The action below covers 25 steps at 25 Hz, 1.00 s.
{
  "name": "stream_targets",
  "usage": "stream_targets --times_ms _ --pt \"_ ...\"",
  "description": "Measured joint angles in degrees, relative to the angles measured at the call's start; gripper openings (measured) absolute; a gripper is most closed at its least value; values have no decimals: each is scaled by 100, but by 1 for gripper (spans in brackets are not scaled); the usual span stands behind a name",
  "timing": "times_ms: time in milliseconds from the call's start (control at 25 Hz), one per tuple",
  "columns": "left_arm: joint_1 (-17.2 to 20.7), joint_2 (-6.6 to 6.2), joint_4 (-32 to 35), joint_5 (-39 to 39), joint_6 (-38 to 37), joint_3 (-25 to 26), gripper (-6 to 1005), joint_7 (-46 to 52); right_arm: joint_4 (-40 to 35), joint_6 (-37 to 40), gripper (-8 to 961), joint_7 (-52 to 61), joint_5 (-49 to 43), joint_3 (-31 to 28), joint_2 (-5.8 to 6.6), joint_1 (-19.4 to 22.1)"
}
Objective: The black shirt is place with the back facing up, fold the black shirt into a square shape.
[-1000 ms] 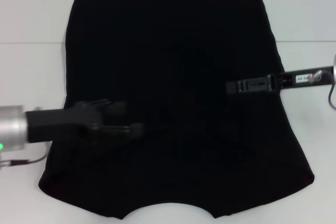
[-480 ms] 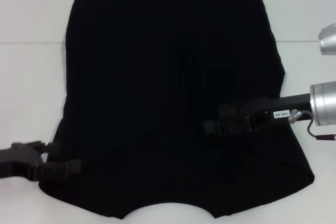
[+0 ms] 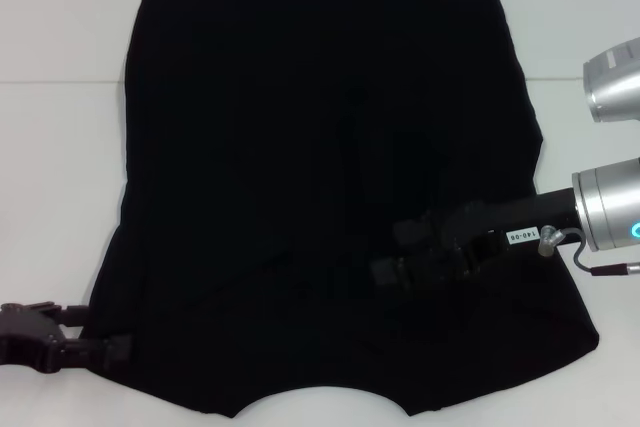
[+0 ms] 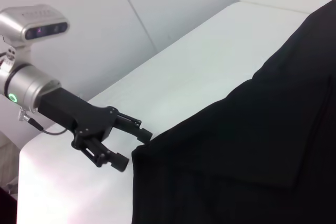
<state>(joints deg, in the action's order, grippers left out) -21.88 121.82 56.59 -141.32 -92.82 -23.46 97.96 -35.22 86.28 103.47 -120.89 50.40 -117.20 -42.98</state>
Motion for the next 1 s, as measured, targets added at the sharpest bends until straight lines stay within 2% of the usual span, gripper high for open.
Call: stream_targets --times_ms 800,1000 --pt "-111 9 0 -345 419 -117 889 6 -25 33 943 74 101 -93 -2 1" --pt "-134 11 18 -357 418 -129 670 8 -29 48 940 80 102 -138 5 1"
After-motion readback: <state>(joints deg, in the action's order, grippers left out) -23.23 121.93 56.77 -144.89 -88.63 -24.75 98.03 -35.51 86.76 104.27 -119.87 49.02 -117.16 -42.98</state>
